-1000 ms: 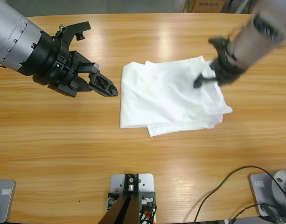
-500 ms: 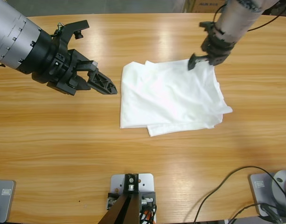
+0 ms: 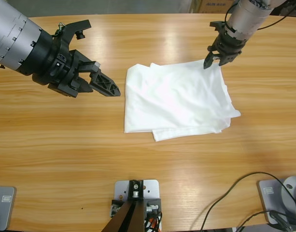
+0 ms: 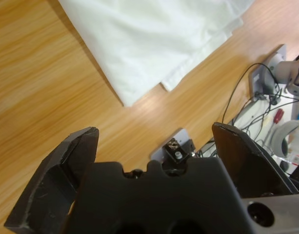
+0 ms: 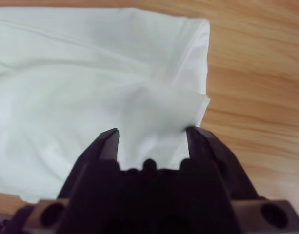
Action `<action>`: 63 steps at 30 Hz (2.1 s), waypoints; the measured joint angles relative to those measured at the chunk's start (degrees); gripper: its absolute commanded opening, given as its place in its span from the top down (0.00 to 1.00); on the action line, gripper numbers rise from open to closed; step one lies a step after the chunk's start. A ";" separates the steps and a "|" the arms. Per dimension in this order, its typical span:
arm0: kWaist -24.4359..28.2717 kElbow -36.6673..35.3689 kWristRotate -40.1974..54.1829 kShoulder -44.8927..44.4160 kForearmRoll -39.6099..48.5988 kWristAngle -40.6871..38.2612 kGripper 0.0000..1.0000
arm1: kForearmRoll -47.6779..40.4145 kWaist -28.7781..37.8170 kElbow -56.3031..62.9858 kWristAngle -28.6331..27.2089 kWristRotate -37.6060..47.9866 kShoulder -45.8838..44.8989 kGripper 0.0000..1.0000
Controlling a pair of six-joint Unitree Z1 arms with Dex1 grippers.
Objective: Fold clothes
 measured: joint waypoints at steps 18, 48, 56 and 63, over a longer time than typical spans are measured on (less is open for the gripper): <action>0.34 0.00 0.00 0.00 0.02 0.00 0.09 | 0.38 -2.04 -0.05 -0.12 -1.69 1.50 1.00; 1.30 0.00 0.00 0.00 0.06 0.00 0.09 | 0.38 -2.77 0.33 -5.09 1.68 1.44 0.00; 1.33 0.18 0.00 0.00 0.06 0.00 0.09 | 0.38 -4.70 0.90 -4.98 2.79 -1.05 0.00; 1.62 2.45 -1.04 0.00 -1.35 -0.02 0.09 | 0.48 -3.67 0.96 -4.70 2.80 -7.95 0.00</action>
